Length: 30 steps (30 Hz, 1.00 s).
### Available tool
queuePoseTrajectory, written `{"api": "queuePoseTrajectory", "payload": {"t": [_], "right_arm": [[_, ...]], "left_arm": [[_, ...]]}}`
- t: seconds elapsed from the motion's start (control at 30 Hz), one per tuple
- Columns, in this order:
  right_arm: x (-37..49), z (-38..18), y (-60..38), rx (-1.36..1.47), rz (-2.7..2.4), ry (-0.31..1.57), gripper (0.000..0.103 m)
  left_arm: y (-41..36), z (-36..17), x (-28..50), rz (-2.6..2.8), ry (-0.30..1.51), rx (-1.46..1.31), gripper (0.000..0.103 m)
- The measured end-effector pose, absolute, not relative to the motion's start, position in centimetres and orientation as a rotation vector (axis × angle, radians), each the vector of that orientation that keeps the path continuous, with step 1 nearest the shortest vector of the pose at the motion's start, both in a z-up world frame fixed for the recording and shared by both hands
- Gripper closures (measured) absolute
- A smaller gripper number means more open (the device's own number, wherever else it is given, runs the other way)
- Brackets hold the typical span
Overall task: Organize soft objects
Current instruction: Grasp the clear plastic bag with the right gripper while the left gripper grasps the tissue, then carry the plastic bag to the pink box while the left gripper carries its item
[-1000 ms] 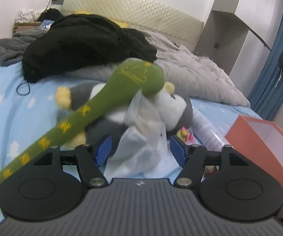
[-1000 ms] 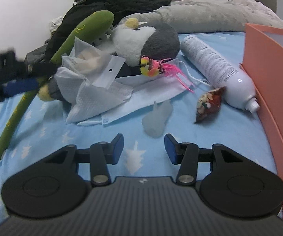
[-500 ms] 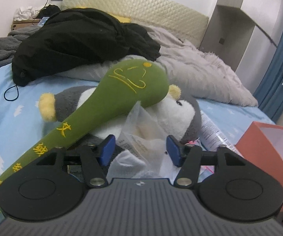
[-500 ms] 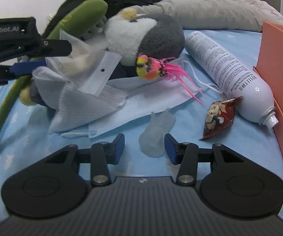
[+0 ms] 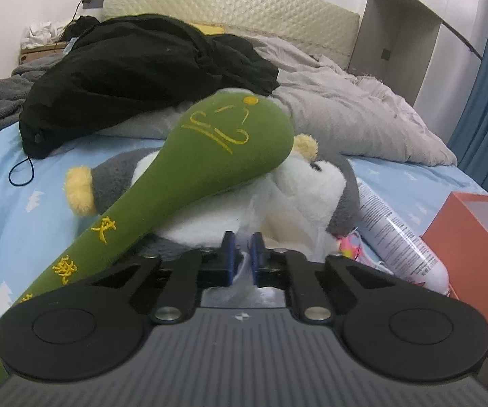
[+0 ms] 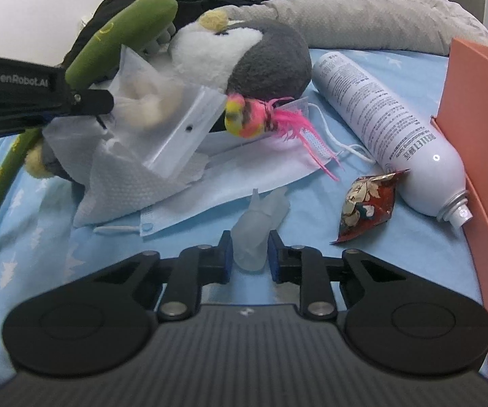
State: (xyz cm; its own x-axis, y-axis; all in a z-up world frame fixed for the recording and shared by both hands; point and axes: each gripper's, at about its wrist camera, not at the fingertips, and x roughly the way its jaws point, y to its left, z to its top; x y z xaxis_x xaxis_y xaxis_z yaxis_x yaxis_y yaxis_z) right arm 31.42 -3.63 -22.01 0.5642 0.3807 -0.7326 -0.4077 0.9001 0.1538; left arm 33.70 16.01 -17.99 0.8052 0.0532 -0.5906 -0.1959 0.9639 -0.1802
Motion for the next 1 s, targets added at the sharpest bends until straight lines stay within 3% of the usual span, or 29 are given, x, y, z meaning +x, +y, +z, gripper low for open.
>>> {"api": "queuePoseTrajectory", "payload": {"t": [0.43, 1.0], "right_arm": [[28.0, -18.7, -5.6, -0.034, 0.472, 0.807, 0.079], [20.9, -17.5, -9.7, -0.031, 0.452, 0.861, 0.079]], "left_arm": [[13.9, -13.5, 28.5, 0.103, 0.543, -0.252, 0.097], [9.7, -15.7, 19.3, 0.093, 0.697, -0.287, 0.097]]}}
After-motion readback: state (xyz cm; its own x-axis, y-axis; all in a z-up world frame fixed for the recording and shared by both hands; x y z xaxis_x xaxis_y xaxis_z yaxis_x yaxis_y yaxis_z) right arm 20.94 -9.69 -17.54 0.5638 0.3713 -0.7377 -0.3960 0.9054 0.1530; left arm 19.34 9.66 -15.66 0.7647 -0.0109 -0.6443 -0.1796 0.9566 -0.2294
